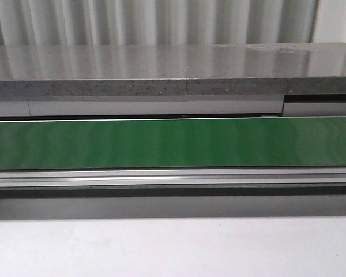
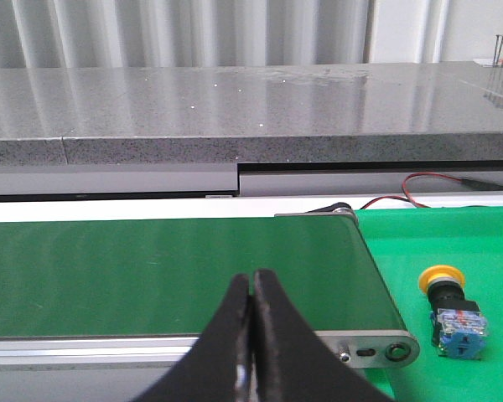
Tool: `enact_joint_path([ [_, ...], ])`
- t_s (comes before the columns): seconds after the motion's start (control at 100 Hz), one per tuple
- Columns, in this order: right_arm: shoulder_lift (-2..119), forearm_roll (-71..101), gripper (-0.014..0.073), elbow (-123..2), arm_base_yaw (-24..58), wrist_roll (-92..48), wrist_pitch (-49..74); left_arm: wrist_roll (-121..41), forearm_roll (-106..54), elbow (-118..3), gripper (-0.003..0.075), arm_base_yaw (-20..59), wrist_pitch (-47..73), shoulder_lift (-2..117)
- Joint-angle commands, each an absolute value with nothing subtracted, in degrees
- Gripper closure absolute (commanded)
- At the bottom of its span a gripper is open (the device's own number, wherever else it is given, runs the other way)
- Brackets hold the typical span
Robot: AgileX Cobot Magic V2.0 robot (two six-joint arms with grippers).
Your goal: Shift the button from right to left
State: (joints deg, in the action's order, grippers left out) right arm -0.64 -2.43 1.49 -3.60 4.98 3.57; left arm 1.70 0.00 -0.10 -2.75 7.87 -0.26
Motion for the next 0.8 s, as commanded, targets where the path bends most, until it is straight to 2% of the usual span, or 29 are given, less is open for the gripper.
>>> enact_joint_path([
  [0.0, -1.5, -3.0, 0.0659, 0.6, -4.0, 4.5, -0.6, 1.8, 0.0, 1.3, 0.074, -2.8, 3.5, -2.3],
  [0.58, -1.5, -3.0, 0.0659, 0.0, -4.0, 4.5, 0.0, 1.8, 0.0, 1.3, 0.074, -2.8, 3.5, -2.3],
  [0.79, 1.6, -3.0, 0.0659, -10.8, -4.0, 4.5, 13.6, 1.8, 0.0, 1.3, 0.074, -2.8, 3.5, -2.3],
])
